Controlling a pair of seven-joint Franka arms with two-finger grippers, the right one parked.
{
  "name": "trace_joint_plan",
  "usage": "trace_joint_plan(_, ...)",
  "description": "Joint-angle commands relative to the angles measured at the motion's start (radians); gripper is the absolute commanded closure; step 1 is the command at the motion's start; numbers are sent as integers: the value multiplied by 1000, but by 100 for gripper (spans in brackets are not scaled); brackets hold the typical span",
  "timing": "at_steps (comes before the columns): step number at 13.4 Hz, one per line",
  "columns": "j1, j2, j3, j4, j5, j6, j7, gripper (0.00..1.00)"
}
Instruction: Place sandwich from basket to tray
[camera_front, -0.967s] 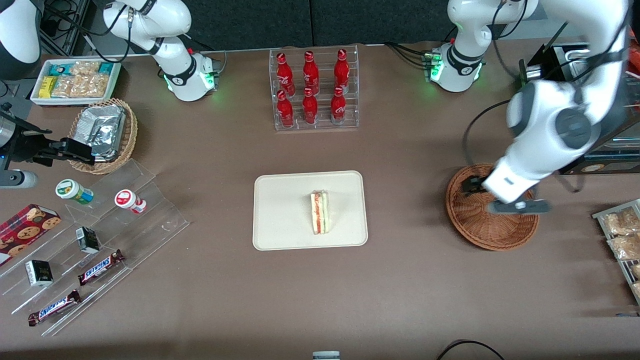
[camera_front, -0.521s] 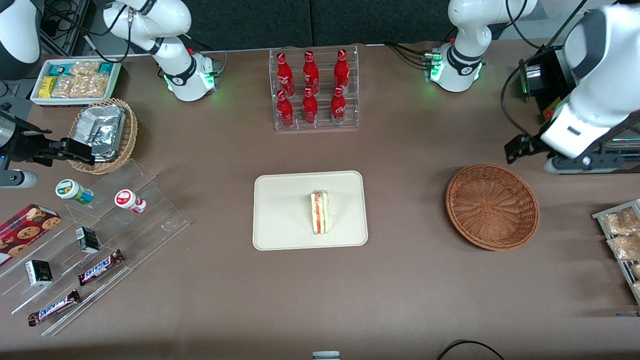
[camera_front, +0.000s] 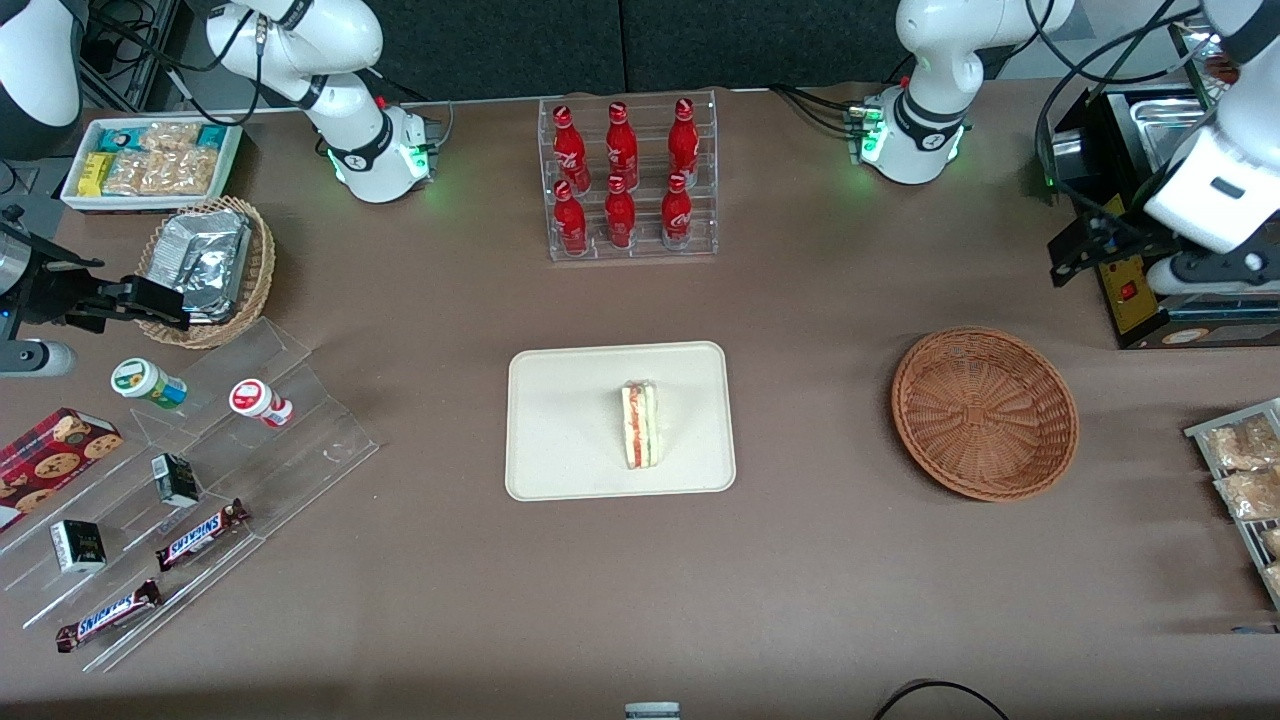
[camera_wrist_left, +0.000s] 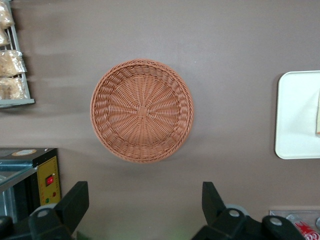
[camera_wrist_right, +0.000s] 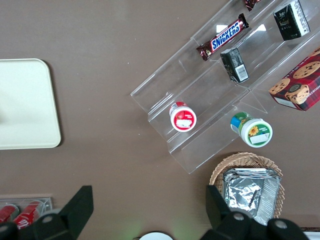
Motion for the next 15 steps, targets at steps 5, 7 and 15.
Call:
trace_joint_plan(5,-49,25,66,59,-3,-47,15,0)
trace_joint_plan(7,-159,25,181,55,0,-49,15,0)
trace_joint_plan(15,-181,28,199,55,0,-70,12,0)
